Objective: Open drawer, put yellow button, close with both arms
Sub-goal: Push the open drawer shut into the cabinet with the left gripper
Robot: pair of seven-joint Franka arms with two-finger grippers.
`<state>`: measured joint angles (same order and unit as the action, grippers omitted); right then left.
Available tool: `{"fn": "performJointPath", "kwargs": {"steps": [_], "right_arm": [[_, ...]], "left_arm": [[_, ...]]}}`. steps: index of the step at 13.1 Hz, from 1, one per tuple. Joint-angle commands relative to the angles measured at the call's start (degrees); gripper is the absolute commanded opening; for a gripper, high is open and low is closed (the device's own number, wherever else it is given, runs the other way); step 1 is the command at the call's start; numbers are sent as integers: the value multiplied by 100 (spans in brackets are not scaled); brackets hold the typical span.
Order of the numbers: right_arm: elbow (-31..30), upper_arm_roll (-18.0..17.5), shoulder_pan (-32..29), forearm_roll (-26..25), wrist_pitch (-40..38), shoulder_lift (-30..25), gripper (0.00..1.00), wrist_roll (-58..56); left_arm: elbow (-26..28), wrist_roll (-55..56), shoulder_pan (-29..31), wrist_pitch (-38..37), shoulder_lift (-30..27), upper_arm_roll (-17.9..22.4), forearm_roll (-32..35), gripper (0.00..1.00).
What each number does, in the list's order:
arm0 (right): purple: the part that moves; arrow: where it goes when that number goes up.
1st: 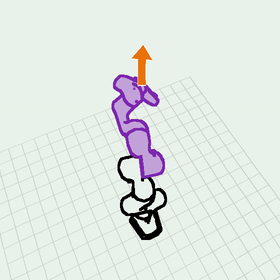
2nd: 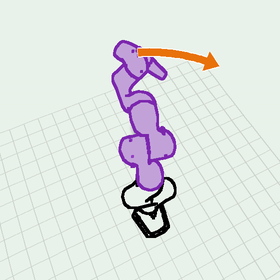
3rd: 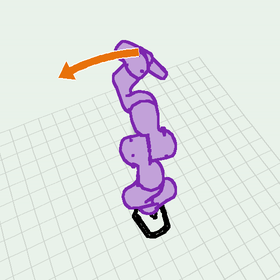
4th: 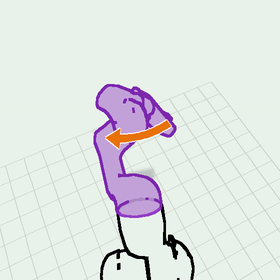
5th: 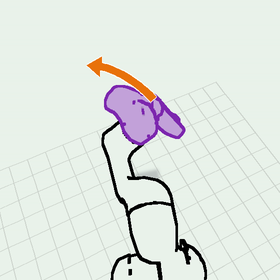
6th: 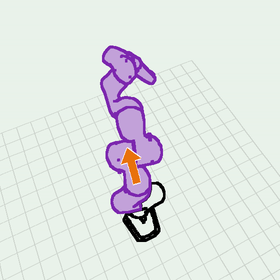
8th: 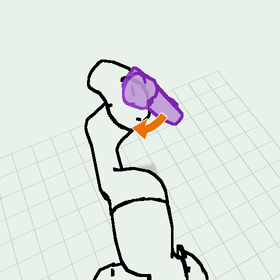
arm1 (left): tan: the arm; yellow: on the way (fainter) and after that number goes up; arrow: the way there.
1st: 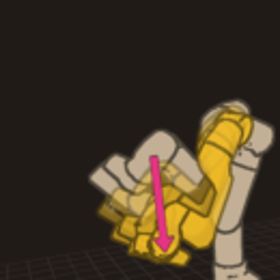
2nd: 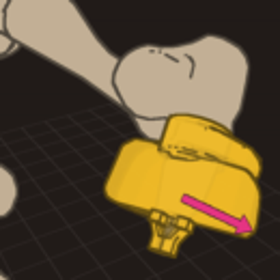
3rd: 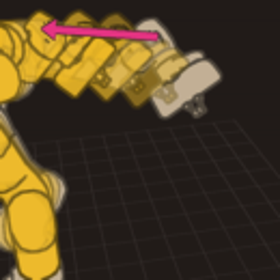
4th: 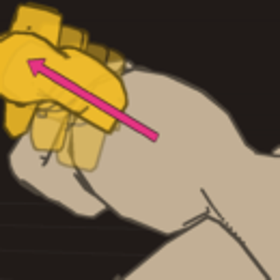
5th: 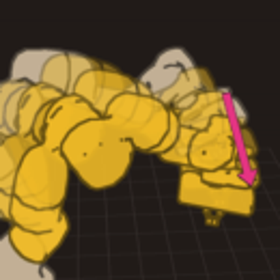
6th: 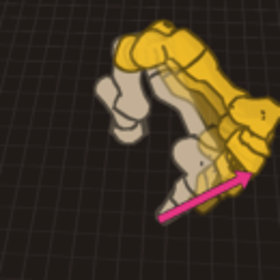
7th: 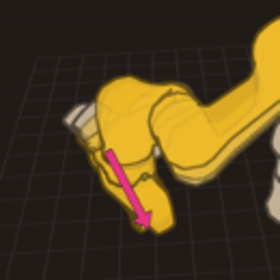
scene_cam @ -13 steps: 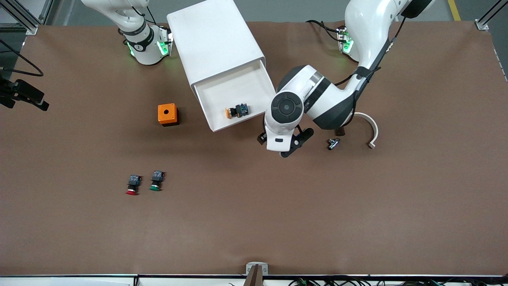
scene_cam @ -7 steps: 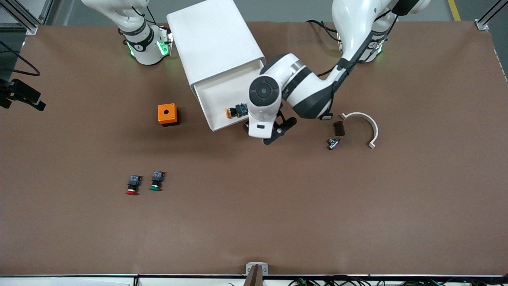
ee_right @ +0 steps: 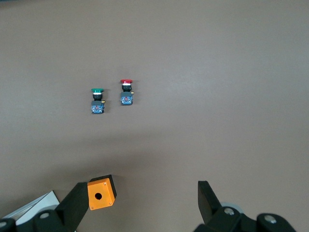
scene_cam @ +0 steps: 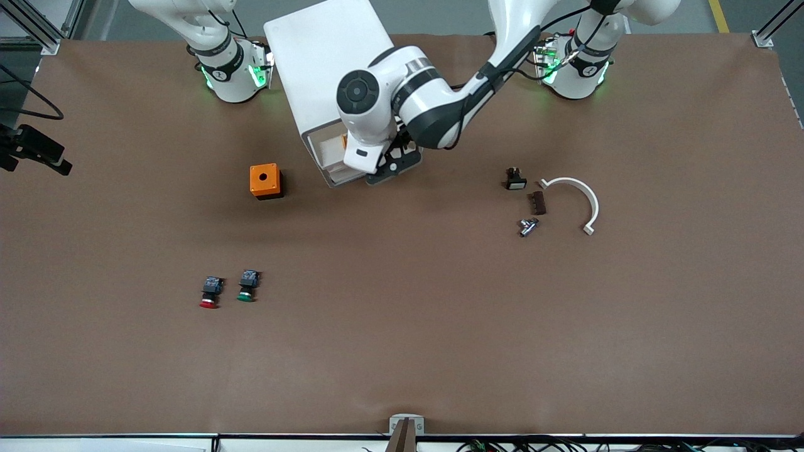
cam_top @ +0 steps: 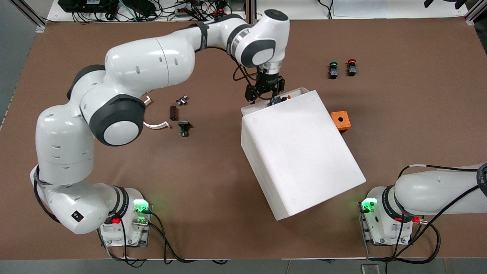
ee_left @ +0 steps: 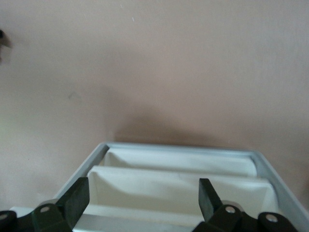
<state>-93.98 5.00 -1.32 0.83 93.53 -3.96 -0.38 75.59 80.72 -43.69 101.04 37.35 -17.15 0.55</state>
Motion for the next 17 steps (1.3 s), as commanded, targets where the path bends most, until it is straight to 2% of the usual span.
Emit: {"fn": "performJointPath", "kwargs": {"steps": [1, 5, 12, 14, 17], "right_arm": [[-94, -87, -105, -92, 16, -149, 100, -59], [-103, -87, -105, -101, 25, -141, 100, -59], [-94, -87, -114, -110, -11, -167, 100, -59], [-103, -79, -175, -110, -19, -158, 100, -76], [-103, -79, -237, -110, -19, -158, 100, -85]], "left_arm": [[17, 5, -217, 48, -9, -16, 77, 99], [17, 23, -324, 74, 26, -51, -239, 100], [17, 418, -447, 197, 141, -51, -283, 100], [0, 410, -316, 171, 106, -8, -266, 100], [-9, 357, 420, 118, -96, 19, -12, 100]]}}
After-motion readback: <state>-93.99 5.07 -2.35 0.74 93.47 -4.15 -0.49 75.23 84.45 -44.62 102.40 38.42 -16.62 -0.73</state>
